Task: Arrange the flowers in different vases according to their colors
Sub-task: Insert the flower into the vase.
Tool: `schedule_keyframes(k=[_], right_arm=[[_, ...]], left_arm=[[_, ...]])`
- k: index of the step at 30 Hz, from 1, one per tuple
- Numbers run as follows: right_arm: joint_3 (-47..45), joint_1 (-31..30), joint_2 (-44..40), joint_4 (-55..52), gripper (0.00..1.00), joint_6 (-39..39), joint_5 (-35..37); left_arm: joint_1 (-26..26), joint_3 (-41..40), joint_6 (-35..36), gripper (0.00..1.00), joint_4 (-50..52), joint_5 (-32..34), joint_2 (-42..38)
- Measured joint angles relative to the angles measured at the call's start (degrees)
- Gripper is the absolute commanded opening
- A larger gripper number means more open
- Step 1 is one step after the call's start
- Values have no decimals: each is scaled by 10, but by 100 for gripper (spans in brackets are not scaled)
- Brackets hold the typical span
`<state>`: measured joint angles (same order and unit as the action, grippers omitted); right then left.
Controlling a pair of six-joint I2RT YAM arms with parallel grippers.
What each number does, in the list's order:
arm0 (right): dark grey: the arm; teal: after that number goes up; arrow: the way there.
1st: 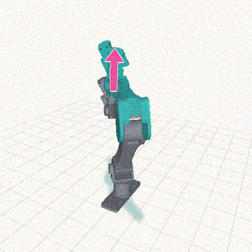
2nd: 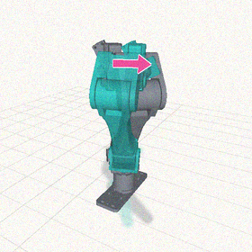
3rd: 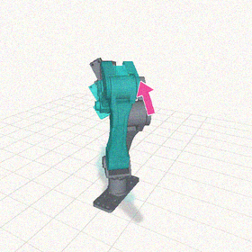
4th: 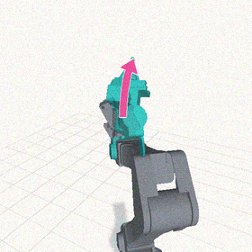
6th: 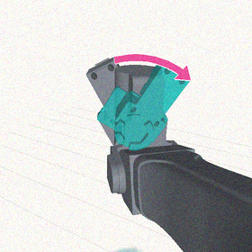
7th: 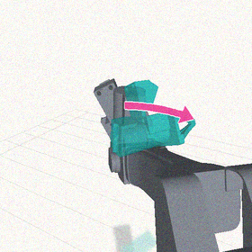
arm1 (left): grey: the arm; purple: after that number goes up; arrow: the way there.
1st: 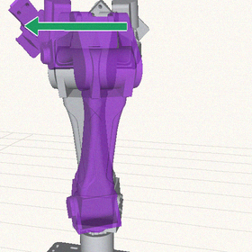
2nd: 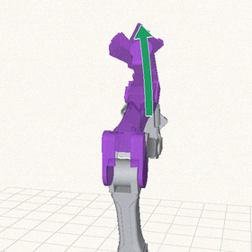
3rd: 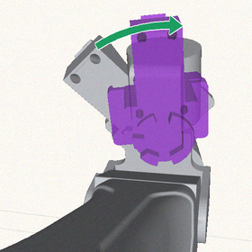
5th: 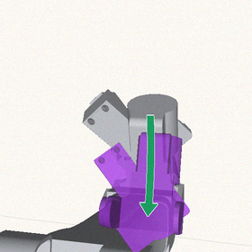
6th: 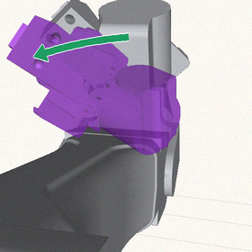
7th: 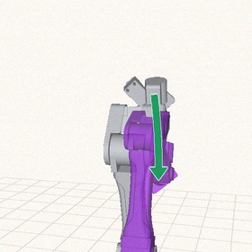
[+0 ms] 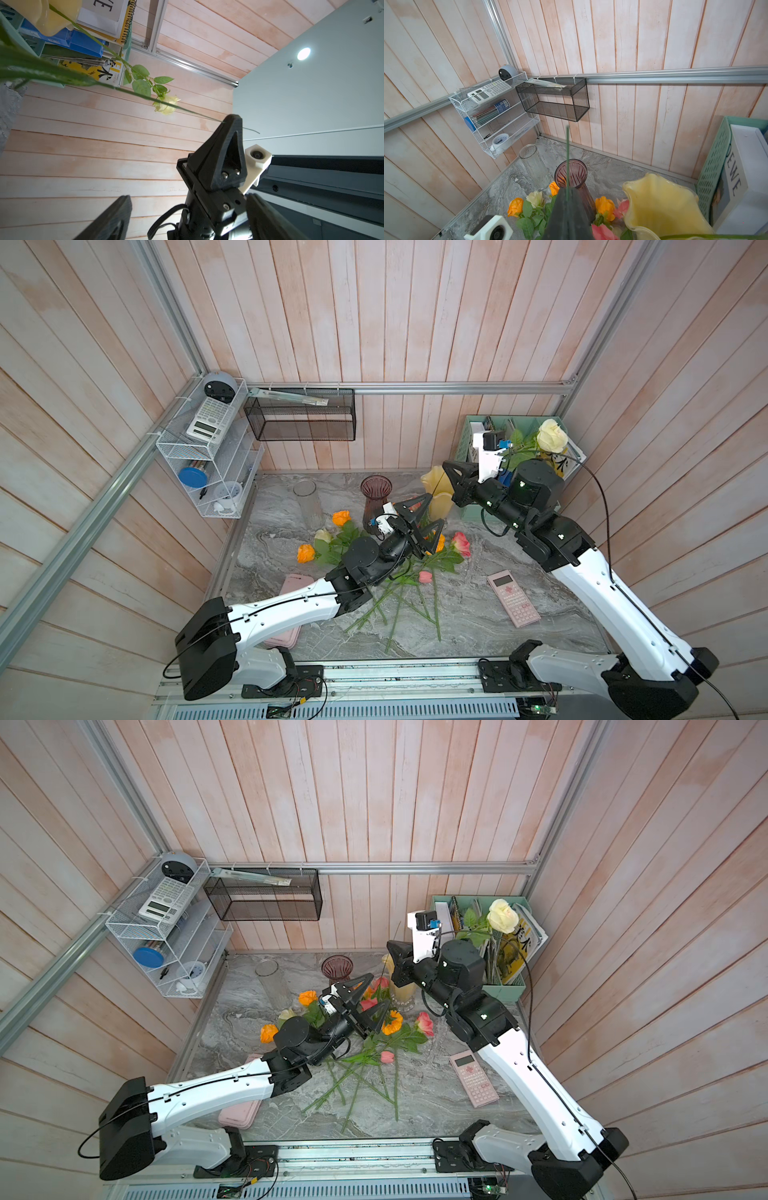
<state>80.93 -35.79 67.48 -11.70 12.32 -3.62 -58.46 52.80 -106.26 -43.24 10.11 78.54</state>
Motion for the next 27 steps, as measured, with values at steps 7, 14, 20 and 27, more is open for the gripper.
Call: schedule_keyframes(k=[7, 14, 20, 27], right_arm=[[-17, -42, -9, 12, 0, -14, 26], [-42, -59, -43, 14, 0, -28, 51], [-49, -61, -59, 35, 0, -31, 59], [-58, -61, -56, 38, 0, -32, 64]], left_arm=[[8, 33, -31, 92, -51, 14, 109], [36, 37, -24, 92, -71, 29, 120], [41, 31, 13, 92, -65, 49, 64], [45, 28, 31, 91, -91, 66, 52]])
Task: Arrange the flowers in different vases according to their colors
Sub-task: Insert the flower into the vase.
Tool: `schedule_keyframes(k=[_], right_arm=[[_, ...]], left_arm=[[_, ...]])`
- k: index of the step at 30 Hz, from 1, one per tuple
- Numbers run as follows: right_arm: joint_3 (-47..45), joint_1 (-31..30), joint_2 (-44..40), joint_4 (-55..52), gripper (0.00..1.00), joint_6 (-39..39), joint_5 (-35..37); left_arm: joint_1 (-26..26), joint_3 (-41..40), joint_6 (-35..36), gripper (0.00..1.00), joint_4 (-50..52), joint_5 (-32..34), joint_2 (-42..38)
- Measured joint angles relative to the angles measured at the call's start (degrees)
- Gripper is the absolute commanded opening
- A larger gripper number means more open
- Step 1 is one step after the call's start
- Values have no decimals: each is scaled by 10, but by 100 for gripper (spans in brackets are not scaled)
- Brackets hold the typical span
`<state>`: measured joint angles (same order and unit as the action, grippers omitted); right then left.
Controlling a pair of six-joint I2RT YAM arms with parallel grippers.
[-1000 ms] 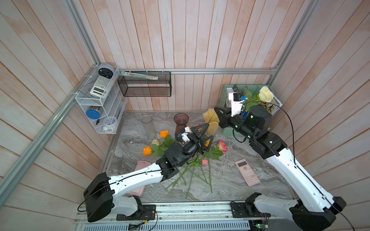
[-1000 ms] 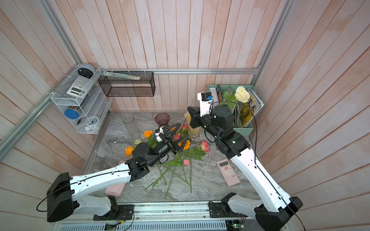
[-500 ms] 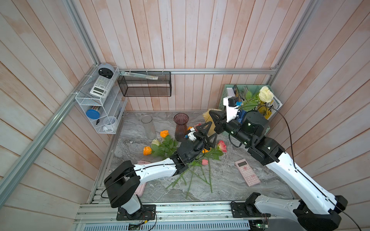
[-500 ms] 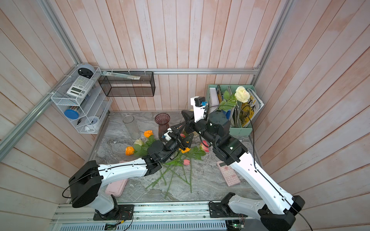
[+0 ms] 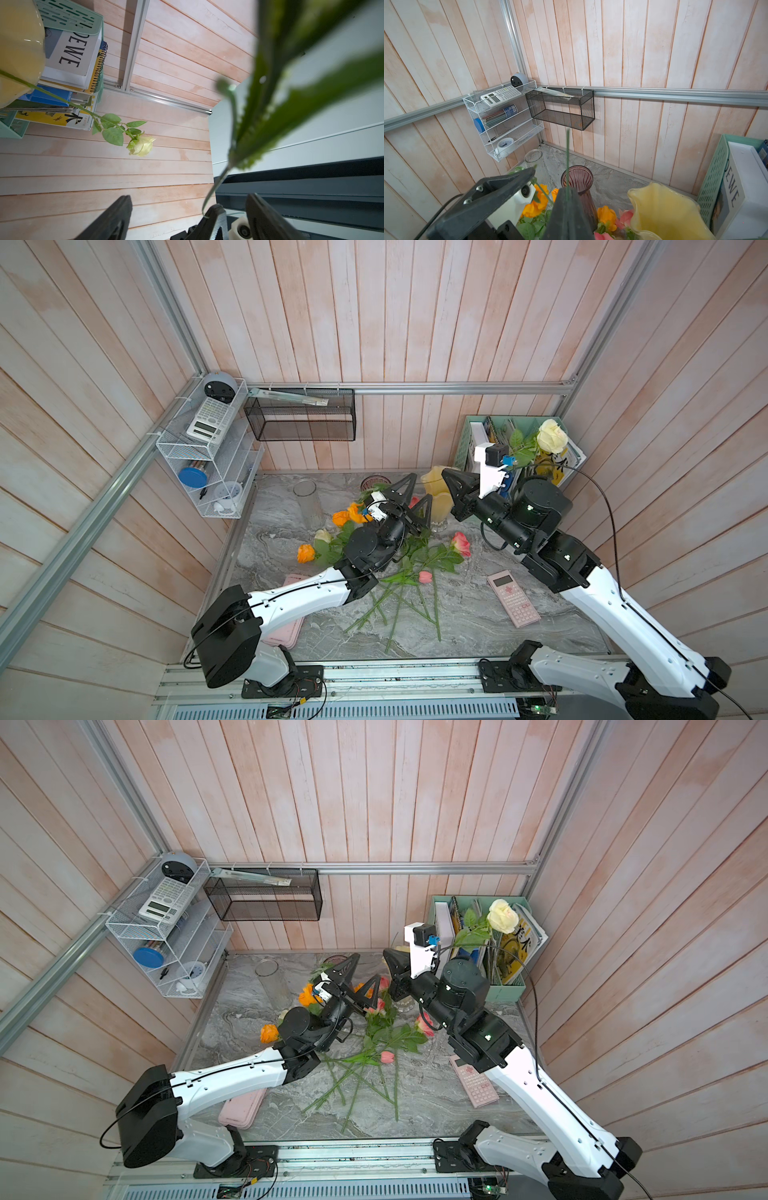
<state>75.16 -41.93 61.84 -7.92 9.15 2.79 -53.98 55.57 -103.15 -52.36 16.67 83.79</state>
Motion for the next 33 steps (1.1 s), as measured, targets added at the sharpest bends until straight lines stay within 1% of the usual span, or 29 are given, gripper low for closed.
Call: schedule_keyframes(k=[10, 12, 14, 16, 17, 19, 22, 25, 26, 33], right_arm=[[-18, 0, -6, -9, 0, 5, 2], [-22, 0, -10, -11, 0, 9, 1], [-23, 0, -12, -11, 0, 10, 1], [-23, 0, -13, -11, 0, 11, 1], [-23, 0, -13, -11, 0, 11, 1], [-24, -1, -14, -11, 0, 12, 1], [-30, -4, -19, -10, 0, 14, 1], [-36, -8, -24, -8, 0, 16, 2], [-40, -8, -26, -6, 0, 16, 2], [-60, -8, -34, -2, 0, 16, 2]], left_arm=[[16, 0, 8, 89, -26, 4, 6], [23, 0, 8, 86, -35, 3, 12], [27, 0, 5, 81, -49, 3, 22], [28, 0, 4, 75, -51, 1, 30], [26, 0, 4, 70, -50, 1, 31], [26, 0, 9, 52, -51, 1, 31], [31, 0, 17, 27, -54, 0, 31], [35, 0, 26, 5, -46, -7, 31], [37, 0, 30, 0, -41, -12, 31], [54, 0, 58, 0, 11, -52, 15]])
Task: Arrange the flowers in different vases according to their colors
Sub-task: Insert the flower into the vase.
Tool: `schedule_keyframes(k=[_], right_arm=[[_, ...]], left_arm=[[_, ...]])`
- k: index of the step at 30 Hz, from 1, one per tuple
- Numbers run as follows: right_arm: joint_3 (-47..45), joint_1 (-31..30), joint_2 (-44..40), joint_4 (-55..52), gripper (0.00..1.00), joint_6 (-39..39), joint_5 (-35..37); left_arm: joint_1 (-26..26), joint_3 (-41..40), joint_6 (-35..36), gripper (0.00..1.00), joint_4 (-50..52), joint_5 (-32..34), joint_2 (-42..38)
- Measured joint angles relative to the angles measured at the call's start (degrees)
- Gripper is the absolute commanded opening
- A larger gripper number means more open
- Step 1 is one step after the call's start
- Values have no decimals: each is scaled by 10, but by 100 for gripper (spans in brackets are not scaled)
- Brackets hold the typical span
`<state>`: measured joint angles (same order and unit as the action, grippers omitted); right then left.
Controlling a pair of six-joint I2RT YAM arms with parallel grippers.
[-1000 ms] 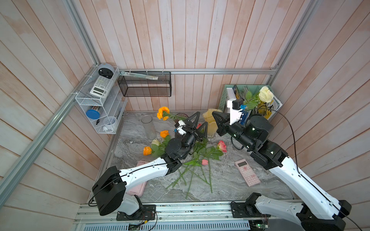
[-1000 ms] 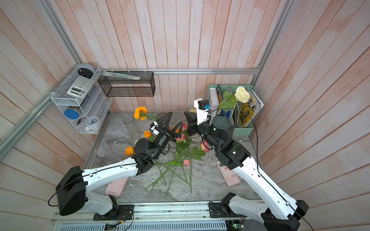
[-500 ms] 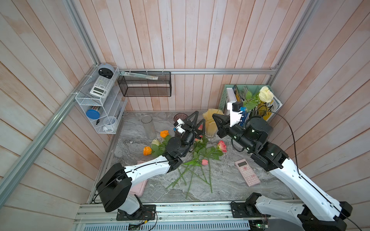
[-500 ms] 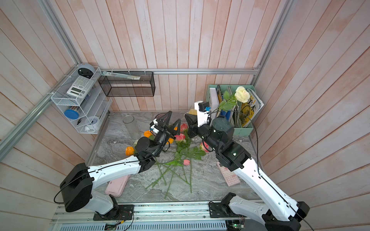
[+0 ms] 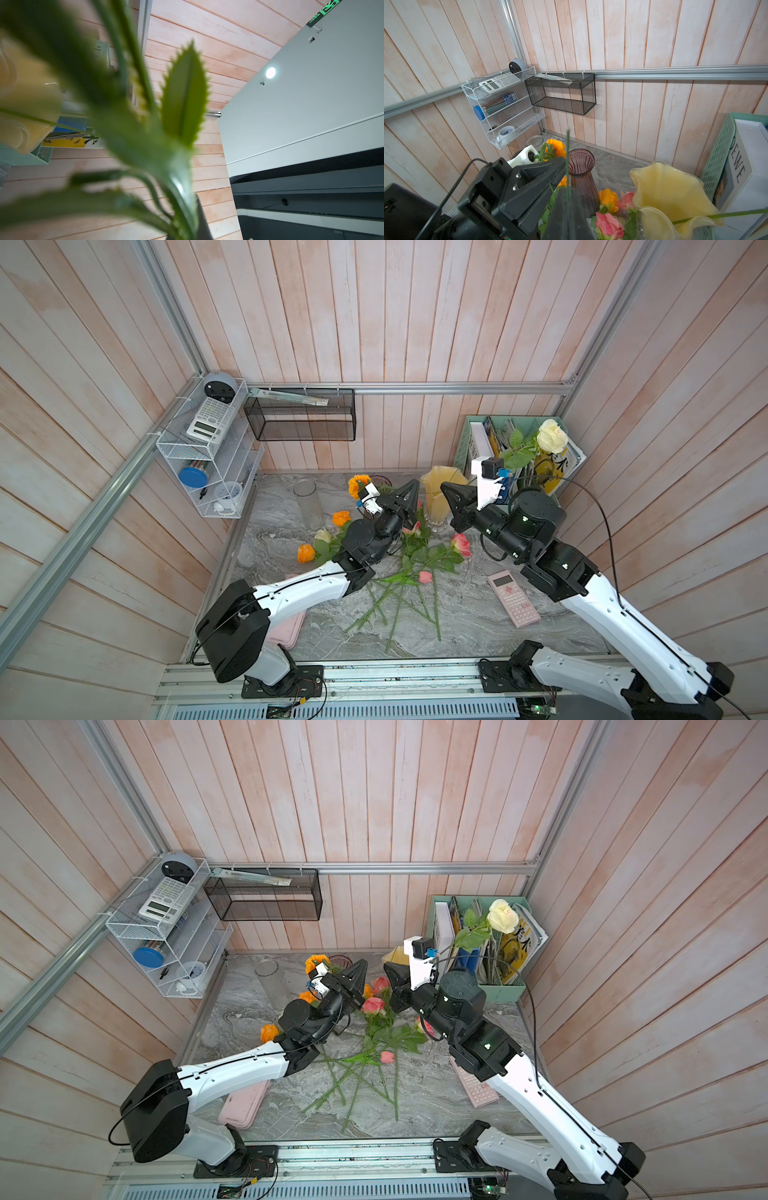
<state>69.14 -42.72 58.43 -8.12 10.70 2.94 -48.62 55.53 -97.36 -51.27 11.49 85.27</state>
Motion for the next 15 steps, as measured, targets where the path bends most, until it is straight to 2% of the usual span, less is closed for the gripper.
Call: schedule_keyframes(k=[1, 4, 6, 7, 10, 15], right_arm=[[-6, 0, -2, 3, 1, 0, 0], [-30, -3, -12, 18, 27, -1, 0], [-44, -3, -19, 18, 50, 0, 1], [-49, -3, -21, 17, 56, 4, 1], [-57, -3, -21, 17, 67, 8, 2], [-73, -3, -26, 16, 74, 17, 2]], left_arm=[[4, 0, 5, 0, 9, -7, -6], [17, -4, 26, 0, 44, -25, -31], [28, -6, 40, 0, 64, -28, -52], [36, -6, 49, 0, 74, -29, -65], [54, -6, 68, 0, 92, -37, -94], [83, 10, 99, 0, 140, -73, -108]])
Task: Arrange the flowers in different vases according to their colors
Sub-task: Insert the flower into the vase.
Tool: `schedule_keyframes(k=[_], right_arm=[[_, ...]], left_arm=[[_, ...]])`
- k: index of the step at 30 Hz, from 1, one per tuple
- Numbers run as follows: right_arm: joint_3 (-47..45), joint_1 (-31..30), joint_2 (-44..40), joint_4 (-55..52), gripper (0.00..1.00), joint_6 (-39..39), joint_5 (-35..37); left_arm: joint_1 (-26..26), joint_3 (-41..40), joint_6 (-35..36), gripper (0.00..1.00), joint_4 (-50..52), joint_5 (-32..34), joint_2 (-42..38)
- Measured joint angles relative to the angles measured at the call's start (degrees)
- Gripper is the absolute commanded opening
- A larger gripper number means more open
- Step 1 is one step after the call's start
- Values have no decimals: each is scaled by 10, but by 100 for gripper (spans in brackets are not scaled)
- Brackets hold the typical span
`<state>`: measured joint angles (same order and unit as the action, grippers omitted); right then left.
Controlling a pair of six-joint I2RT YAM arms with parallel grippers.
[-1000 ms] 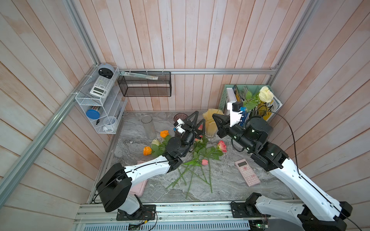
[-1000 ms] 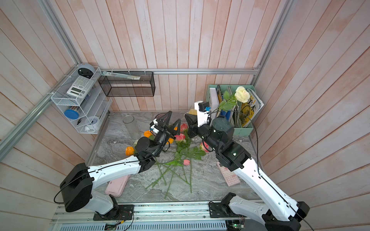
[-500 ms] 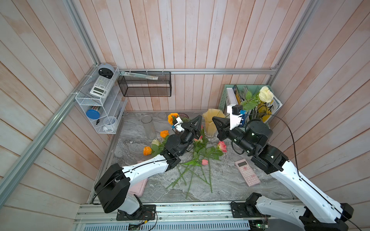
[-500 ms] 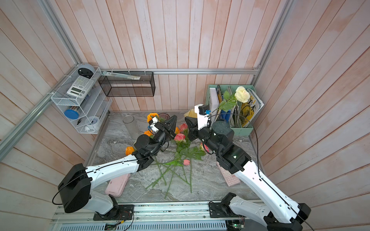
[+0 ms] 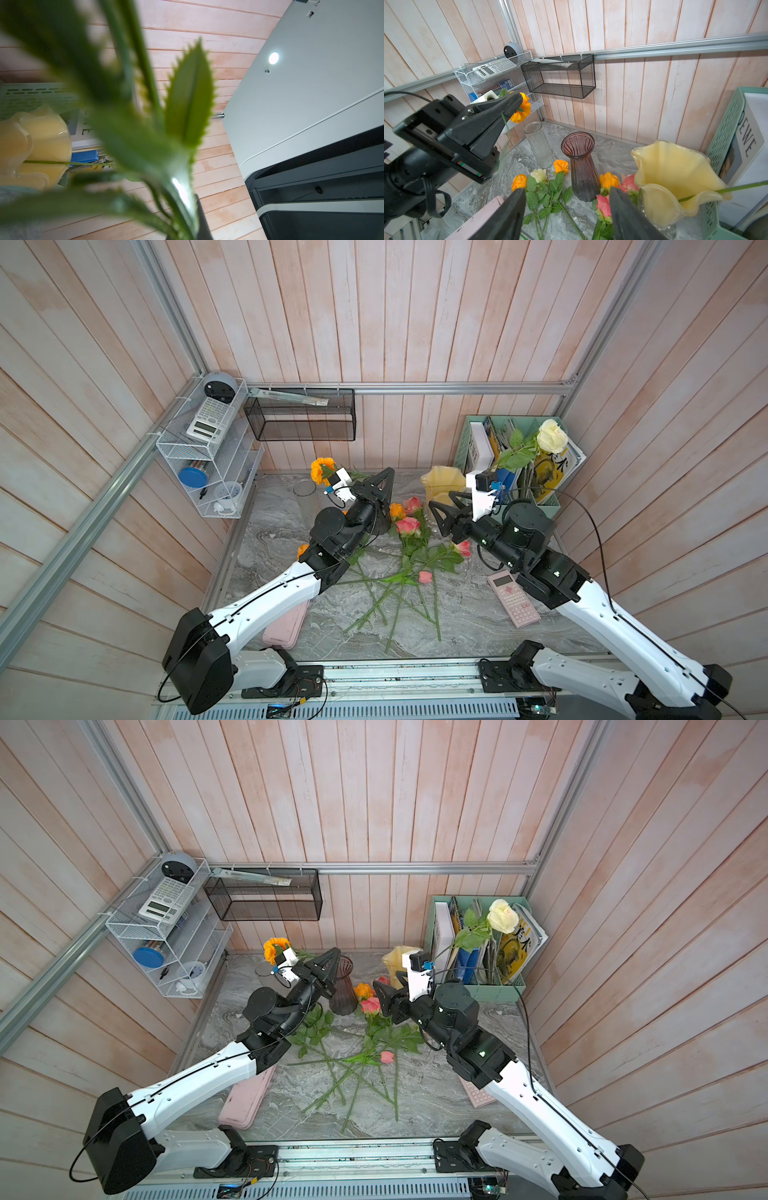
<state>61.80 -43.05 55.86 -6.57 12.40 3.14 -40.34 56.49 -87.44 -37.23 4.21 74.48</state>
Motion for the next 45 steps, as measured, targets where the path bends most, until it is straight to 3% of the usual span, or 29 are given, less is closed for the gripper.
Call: schedule_keyframes(k=[6, 13, 17, 25, 34, 45], right_arm=[[-53, 0, -46, -22, 77, 9, 17], [-136, 1, -123, -62, 77, 17, 40], [-174, 2, -145, -73, 77, 33, 42], [-226, 2, -142, -69, 77, 59, 31], [-250, 3, -128, -46, 77, 67, 25], [-273, 8, -120, -20, 77, 69, 17]], left_arm=[[70, 72, 81, 0, 137, -73, -2], [100, 205, 293, 0, 353, -88, -17], [97, 281, 421, 0, 460, -59, -1], [68, 372, 653, 0, 616, 103, 89], [56, 412, 794, 0, 651, 208, 172], [56, 438, 850, 0, 617, 244, 203]])
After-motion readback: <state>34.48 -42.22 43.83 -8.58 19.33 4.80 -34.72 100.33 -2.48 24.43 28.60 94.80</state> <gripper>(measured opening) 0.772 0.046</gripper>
